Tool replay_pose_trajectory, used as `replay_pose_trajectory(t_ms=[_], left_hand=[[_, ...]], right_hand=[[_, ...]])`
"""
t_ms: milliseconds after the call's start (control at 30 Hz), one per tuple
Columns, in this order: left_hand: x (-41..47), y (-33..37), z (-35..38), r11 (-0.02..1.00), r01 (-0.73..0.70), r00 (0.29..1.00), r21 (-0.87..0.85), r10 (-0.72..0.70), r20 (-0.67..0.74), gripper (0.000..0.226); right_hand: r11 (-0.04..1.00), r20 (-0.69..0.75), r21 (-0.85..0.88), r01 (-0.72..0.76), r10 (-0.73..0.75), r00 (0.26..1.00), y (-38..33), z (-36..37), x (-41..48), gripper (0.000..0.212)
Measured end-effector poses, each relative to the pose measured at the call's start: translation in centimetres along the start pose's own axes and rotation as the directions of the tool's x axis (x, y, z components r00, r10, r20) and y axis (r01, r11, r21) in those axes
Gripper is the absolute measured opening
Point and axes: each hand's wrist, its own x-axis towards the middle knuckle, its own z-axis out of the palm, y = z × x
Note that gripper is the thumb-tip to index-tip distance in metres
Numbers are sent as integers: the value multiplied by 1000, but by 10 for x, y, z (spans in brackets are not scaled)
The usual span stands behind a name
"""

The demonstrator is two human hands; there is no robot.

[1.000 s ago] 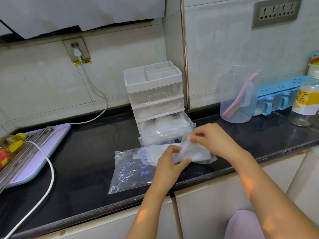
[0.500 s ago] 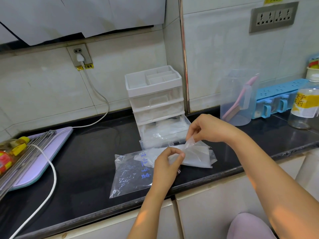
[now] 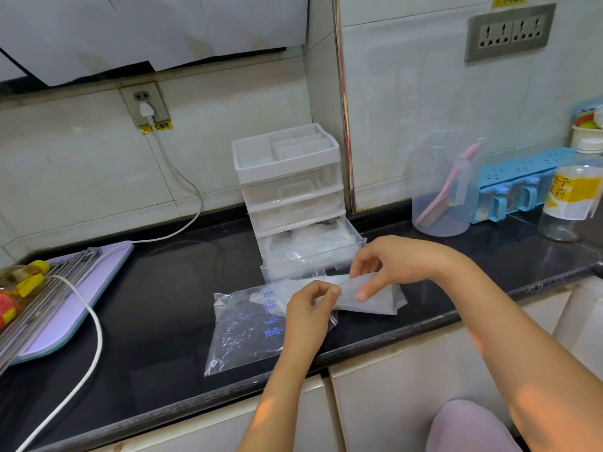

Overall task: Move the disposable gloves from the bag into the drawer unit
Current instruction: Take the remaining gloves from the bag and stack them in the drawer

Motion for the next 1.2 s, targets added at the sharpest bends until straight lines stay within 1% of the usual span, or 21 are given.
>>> replay_pose_trajectory(t_ms=[67, 100, 200, 333, 433, 533, 633, 700, 800, 900, 967, 1067, 1100, 1133, 1200], left_hand=[[-1, 1, 1, 1000, -5, 1000, 12, 5, 4, 18], [-1, 1, 1, 1000, -4, 1000, 16, 4, 5, 18], [-2, 2, 1, 1000, -2, 1000, 18, 2, -1, 18], [-2, 1, 1, 999, -14, 1000, 35, 14, 11, 17], [-4, 4, 2, 1000, -3, 999, -3, 3, 34, 13], [-3, 12, 4, 1000, 16, 999, 7, -16, 39, 18], [3, 15, 9, 993, -7, 999, 122, 1, 49, 13], [10, 10, 14, 970, -18, 999, 242, 8, 42, 7], [16, -1, 19, 936, 5, 999, 352, -21, 40, 13], [16, -6, 20, 936, -13, 1000, 352, 10, 10, 25], [15, -5, 18, 952, -3, 1000, 306, 6, -9, 33], [15, -3, 16, 966, 56, 998, 253, -54, -12, 43], [15, -2, 16, 970, 79, 997, 232, -79, -9, 48], [15, 1, 15, 975, 97, 995, 202, -99, -2, 53], [14, 10, 10, 980, 118, 993, 162, -120, 1, 57]], right_hand=[[997, -72, 58, 44, -39, 997, -2, 0, 2, 23], [997, -113, 59, 49, -42, 993, -2, 1, 3, 19], [999, -179, 36, 29, -22, 984, -4, 2, 7, 17], [997, -188, 76, 10, 5, 982, -4, 2, 7, 14], [997, -204, 83, -3, 20, 979, -4, 2, 8, 11], [998, -173, 64, -2, 13, 985, -3, 4, 9, 11], [998, -160, 55, 13, -5, 987, 0, 7, 9, 13], [999, -212, 37, 20, -12, 977, 1, 7, 8, 12], [998, -346, 47, 40, -21, 938, 1, -2, 7, 12], [996, -479, 74, 44, -4, 878, -1, -18, 6, 13], [991, -594, 121, 54, 28, 804, -4, -32, 6, 18], [956, -736, 235, 176, 57, 675, -16, -58, 4, 19], [948, -752, 240, 210, 45, 657, -20, -67, 2, 18], [948, -752, 220, 228, 16, 659, -25, -74, -1, 17], [974, -718, 94, 206, -77, 692, -37, -86, -4, 17]])
